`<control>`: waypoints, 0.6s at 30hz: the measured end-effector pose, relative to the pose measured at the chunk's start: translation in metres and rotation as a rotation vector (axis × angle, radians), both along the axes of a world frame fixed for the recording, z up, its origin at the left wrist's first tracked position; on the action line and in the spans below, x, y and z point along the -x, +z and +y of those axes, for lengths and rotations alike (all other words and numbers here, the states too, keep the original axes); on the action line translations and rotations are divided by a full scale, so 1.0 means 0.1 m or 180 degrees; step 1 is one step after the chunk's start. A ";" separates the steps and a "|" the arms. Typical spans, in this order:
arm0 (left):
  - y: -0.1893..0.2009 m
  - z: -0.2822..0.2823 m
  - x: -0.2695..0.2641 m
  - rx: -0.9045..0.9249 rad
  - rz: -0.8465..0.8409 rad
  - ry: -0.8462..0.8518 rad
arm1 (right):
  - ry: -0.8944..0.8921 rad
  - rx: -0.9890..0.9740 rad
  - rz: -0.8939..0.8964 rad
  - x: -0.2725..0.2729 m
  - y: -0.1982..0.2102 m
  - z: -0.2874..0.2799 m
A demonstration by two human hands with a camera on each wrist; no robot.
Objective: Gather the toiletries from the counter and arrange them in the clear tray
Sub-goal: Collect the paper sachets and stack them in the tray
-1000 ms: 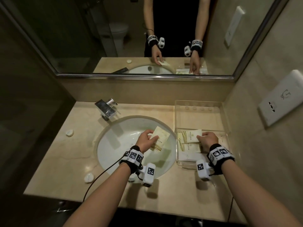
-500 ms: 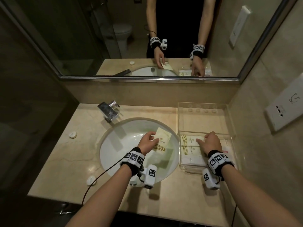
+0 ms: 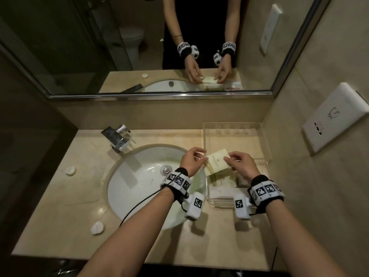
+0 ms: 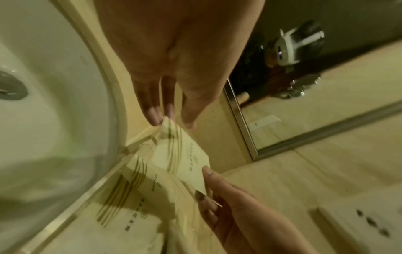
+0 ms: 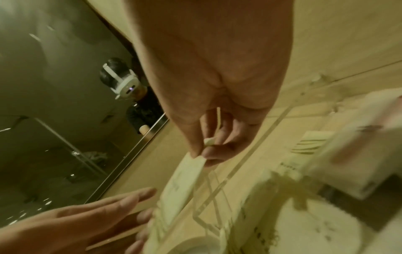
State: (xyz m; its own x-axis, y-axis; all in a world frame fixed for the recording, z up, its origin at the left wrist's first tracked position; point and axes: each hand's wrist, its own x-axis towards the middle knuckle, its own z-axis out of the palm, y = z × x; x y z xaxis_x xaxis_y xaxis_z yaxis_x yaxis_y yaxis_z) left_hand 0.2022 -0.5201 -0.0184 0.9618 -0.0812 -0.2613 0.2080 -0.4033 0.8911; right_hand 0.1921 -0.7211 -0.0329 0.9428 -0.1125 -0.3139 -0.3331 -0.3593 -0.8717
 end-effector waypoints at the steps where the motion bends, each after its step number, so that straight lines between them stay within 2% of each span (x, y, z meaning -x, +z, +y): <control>1: 0.00 -0.04 0.00 -0.0130 -0.0125 0.0081 | -0.0219 0.0025 0.0158 0.01 -0.05 -0.07; 3: 0.00 -0.11 0.01 -0.0426 -0.0409 0.0002 | -0.0549 0.0071 0.0462 0.03 -0.14 -0.18; 6: -0.03 -0.22 0.10 -0.0701 -0.0550 -0.0540 | -0.0758 0.0203 0.0740 0.03 -0.26 -0.21; 9: -0.14 -0.30 0.16 -0.1108 -0.0708 -0.1160 | -0.0859 0.0315 0.0726 -0.02 -0.32 -0.16; 14: -0.32 -0.36 0.21 -0.1715 -0.0575 -0.1798 | -0.0603 0.1026 0.0598 -0.01 -0.39 -0.07; 18: -0.47 -0.33 0.25 -0.2073 -0.0418 -0.2123 | -0.0457 0.1277 0.0511 0.04 -0.50 -0.06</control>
State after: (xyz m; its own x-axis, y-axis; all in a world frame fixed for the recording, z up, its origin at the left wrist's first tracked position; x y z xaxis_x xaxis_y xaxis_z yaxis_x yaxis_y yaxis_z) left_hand 0.1767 -0.5531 -0.0651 0.7944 -0.5019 -0.3420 -0.3316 -0.8302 0.4481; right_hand 0.1883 -0.7269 -0.0824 0.8517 -0.3812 -0.3597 -0.5238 -0.5983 -0.6063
